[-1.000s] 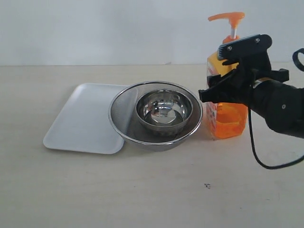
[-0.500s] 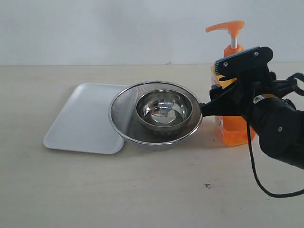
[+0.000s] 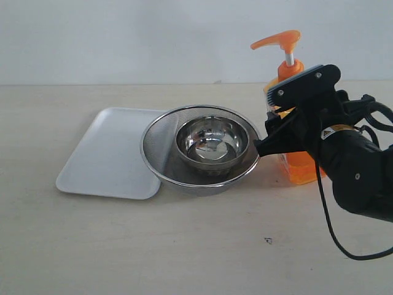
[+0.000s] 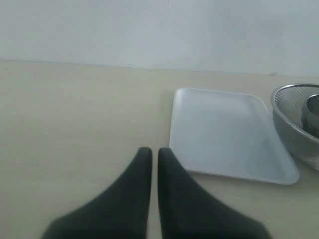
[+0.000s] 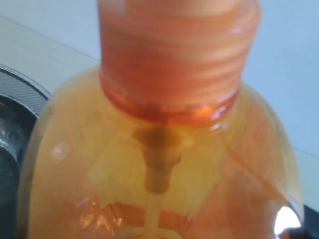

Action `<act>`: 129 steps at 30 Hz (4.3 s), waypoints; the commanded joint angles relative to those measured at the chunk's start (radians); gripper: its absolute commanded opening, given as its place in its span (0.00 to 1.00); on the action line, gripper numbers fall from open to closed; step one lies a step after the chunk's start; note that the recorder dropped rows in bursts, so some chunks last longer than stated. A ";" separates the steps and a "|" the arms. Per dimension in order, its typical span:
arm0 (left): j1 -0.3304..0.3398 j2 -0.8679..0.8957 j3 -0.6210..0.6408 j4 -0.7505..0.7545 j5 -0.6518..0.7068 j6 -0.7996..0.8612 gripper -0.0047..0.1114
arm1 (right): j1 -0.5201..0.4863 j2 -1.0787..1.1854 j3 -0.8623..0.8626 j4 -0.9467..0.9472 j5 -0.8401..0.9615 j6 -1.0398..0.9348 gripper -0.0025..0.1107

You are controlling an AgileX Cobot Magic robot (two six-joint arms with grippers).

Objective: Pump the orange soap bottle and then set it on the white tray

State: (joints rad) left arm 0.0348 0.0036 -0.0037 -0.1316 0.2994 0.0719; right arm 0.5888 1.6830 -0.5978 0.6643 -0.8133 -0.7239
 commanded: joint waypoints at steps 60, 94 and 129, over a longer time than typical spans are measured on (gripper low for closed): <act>-0.571 1.254 -0.879 -0.028 -0.529 0.041 0.08 | 0.000 0.075 -0.172 -0.029 -0.003 -0.064 0.02; -0.679 1.710 -1.548 0.104 0.032 0.089 0.08 | 0.000 0.111 -0.192 -0.016 0.031 -0.150 0.02; -0.533 2.014 -2.146 -0.448 0.834 0.654 0.08 | 0.000 0.111 -0.192 -0.016 0.040 -0.128 0.02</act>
State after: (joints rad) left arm -0.5065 1.9999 -2.1169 -0.5203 1.0980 0.6978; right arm 0.5888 1.8032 -0.7792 0.6597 -0.7451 -0.8533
